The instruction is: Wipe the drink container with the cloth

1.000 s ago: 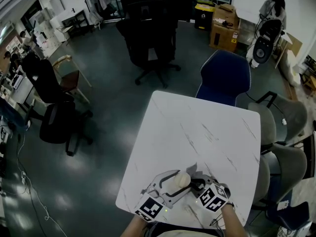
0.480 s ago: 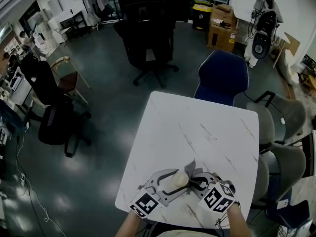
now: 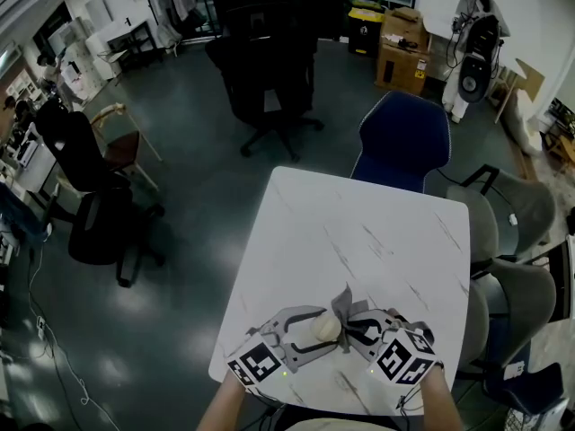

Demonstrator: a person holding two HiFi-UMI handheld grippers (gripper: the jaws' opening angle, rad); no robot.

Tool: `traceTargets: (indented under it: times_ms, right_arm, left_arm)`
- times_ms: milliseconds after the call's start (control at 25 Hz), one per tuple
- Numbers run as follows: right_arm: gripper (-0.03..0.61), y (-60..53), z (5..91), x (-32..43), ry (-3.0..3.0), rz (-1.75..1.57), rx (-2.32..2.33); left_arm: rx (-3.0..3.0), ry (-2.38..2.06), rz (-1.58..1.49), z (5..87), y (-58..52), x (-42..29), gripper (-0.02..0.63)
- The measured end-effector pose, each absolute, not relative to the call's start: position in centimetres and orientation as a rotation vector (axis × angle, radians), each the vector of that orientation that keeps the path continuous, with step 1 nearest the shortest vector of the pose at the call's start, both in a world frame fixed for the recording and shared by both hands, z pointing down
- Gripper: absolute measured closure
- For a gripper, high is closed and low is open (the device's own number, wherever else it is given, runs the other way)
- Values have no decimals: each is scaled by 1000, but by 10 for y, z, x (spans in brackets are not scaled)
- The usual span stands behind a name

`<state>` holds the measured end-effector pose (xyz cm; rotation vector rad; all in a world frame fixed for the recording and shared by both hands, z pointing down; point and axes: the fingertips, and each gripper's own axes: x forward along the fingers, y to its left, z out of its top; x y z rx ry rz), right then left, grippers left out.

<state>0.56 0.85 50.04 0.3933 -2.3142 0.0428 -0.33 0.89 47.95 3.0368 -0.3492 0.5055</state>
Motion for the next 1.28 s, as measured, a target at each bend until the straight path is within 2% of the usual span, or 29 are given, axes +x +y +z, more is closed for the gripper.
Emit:
traceTargets:
  times_ms: [520,1280]
  right_arm:
    - [534,2,500,6,-2290,-29,311]
    - [535,13,576,4,-2205,89,246]
  left_arm:
    - [3058,-131,532,481,14,-2,333]
    - [3037,-121,493,481,13,-3,333]
